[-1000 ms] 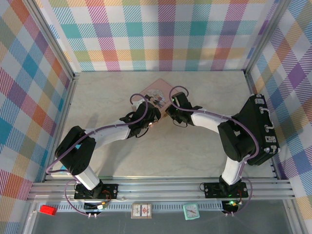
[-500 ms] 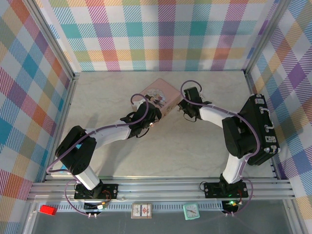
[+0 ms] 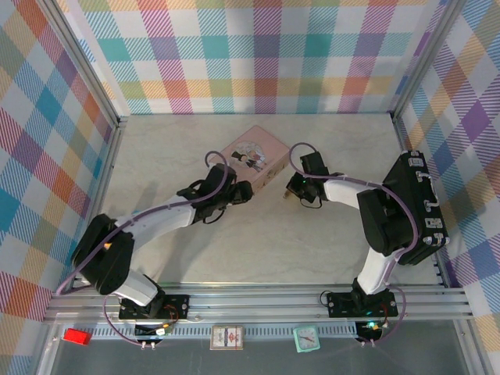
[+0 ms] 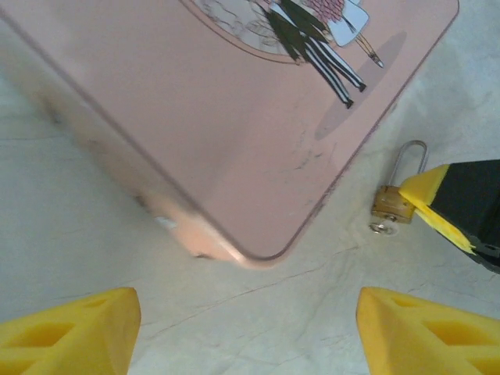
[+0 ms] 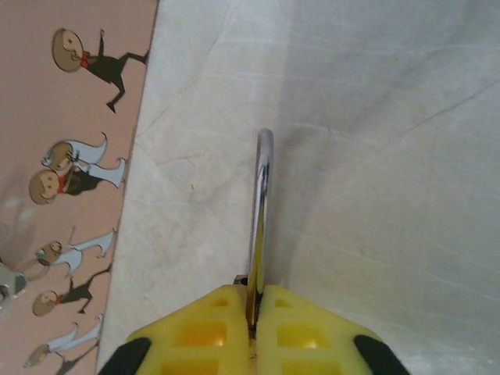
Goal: Unlock the padlock with the key
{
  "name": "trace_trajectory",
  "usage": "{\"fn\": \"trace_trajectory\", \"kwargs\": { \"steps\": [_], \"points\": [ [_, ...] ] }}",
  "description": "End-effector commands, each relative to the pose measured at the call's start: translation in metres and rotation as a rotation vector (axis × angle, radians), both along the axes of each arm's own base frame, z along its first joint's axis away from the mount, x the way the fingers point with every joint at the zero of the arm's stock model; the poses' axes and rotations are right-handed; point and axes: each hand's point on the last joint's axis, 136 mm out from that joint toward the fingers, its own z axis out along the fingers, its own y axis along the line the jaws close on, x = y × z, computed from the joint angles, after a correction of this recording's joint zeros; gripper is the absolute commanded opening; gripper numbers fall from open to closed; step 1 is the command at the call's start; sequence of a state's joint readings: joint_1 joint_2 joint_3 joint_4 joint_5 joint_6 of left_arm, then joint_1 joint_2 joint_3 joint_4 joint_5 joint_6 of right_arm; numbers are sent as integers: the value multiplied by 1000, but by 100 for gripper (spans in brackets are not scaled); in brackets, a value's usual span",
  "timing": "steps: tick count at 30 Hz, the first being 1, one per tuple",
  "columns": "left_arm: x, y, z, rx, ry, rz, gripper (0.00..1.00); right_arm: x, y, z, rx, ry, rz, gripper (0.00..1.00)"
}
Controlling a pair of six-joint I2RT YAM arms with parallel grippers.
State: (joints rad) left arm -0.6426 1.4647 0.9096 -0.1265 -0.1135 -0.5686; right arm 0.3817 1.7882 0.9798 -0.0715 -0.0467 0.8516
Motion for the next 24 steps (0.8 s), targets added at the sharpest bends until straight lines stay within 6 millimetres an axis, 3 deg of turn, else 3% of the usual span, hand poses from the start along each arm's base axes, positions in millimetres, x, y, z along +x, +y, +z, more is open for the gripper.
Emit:
{"fn": "trace_trajectory", "kwargs": {
  "steps": [1, 4, 6, 10, 15, 18, 21, 24],
  "points": [
    [-6, 40, 3, 82, -27, 22, 75, -30, -17, -18, -86, 83, 54, 26],
    [-5, 82, 7, 168, -69, 116, 87, -31, -25, -6, -149, 45, 84, 48],
    [-5, 110, 15, 261, -108, 186, 89, -29, -32, 8, -200, 2, 111, 56],
    [-1, 163, 40, 491, -213, 362, 91, -22, -46, 47, -329, -149, 189, 63],
    [8, 207, 66, 747, -334, 539, 100, -14, -90, 96, -609, -331, 156, 72],
    [19, 229, 54, 804, -327, 597, 100, -4, -105, 115, -776, -509, 180, 77],
    [34, 234, 29, 844, -352, 536, 100, 1, -122, 109, -954, -585, 188, 91],
    [44, 238, 2, 805, -314, 490, 100, 9, -130, 86, -1035, -546, 247, 93]
  ]
}}
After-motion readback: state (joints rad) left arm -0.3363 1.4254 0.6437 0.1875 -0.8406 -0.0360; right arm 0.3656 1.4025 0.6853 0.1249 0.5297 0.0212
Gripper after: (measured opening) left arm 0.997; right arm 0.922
